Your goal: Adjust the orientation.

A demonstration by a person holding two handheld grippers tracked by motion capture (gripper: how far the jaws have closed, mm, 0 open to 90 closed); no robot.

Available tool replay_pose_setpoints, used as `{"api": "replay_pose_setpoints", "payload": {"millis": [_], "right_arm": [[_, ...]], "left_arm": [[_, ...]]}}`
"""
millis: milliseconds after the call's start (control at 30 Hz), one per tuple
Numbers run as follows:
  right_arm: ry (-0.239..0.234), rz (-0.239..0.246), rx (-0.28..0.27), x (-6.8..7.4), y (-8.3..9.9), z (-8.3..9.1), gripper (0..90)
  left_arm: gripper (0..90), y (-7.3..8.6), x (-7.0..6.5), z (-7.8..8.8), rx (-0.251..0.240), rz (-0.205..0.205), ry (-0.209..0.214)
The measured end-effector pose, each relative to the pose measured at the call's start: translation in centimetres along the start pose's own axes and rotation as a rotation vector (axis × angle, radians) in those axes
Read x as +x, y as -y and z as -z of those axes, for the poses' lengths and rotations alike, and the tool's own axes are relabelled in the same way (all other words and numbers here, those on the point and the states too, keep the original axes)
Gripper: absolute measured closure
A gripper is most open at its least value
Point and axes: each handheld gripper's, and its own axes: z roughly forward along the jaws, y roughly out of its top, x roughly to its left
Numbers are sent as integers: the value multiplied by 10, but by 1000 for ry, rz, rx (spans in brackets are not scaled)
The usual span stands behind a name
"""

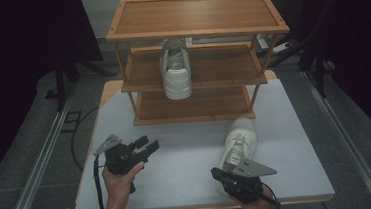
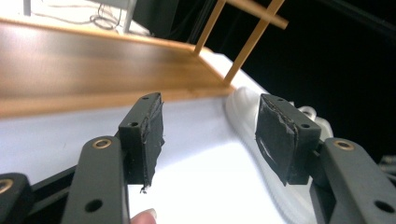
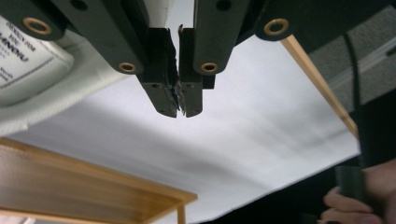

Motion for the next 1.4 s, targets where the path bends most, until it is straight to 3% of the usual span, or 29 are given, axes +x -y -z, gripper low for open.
{"api": "replay_pose_setpoints", "payload": {"millis": [167, 467, 767, 1033, 1133, 1400], "right_arm": [[46, 28, 16, 5, 0, -2, 892], [60, 16, 27, 4, 2, 5, 896], [102, -16, 22, -3, 14, 30, 895], [159, -67, 1, -19, 26, 58, 895], [160, -110, -15, -30, 29, 66, 895], [166, -140, -13, -45, 33, 75, 892]], "left_arm": [[414, 11, 6, 3, 21, 11, -3], [413, 27, 18, 3, 57, 53, 3], [405, 37, 27, -8, 129, 76, 17], [404, 37, 30, -15, 140, 87, 24], [404, 37, 31, -17, 140, 96, 23], [404, 36, 31, -18, 140, 97, 26]]}}
